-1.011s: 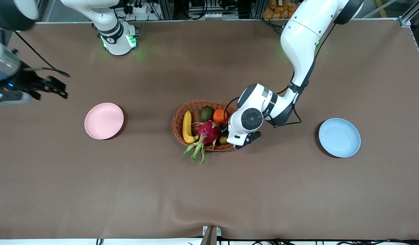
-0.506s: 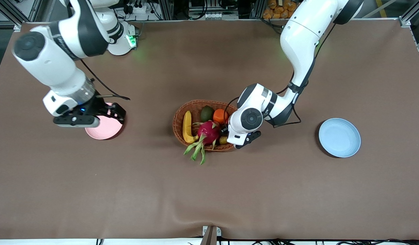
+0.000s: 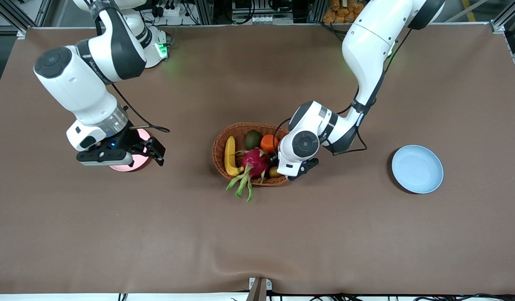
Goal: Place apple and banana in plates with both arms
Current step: 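Grasp the apple with the left gripper while the right gripper reaches the basket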
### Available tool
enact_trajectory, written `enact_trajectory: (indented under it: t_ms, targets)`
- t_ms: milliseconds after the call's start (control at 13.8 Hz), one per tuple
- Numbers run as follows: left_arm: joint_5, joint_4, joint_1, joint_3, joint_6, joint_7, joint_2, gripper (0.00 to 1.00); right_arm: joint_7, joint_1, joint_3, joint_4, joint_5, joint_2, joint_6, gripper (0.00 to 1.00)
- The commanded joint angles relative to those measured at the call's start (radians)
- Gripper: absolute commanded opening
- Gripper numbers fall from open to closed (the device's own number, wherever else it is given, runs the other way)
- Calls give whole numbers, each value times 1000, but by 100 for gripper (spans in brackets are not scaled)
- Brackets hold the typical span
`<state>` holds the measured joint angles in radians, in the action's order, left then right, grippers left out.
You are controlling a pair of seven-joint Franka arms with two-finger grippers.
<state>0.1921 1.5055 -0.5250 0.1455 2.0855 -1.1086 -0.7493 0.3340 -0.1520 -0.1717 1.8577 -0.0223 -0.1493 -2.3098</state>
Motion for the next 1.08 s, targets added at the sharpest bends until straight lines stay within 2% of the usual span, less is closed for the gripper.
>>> enact_trajectory:
  t_ms: [0,72,217,289,361,506,650,722,939,1011]
  targets:
    - [4,15,-15,-9,21,-17,-7,98,-6,-15,-3,-37,13,-65,-72,100]
    - [4,15,-13,-9,21,-14,-7,84,-6,-17,-5,-40,16,-84,-92,100]
    - [4,13,-10,-9,19,-16,-2,46,-4,-37,-3,-41,18,-99,-94,100]
    - [4,9,-7,-9,8,-22,7,37,-6,-41,-2,-41,18,-99,-88,100]
    - [4,4,-1,-9,-14,-20,17,20,-7,-41,-2,-41,18,-96,-86,100]
    - [4,1,5,-12,-77,-19,54,10,-9,-44,-2,-41,21,-95,-77,100]
    - [6,-1,5,-14,-117,-19,82,1,-23,-46,-2,-61,42,-70,89,100]
    - [6,-2,11,-15,-139,-16,100,1,-23,-46,-2,-89,65,-73,121,100]
    - [3,-30,49,-14,-253,-5,163,2,-39,-52,-3,-89,148,-101,89,100]
    - [1,-31,69,-15,-286,7,192,3,-55,-54,-3,-89,150,-101,86,100]
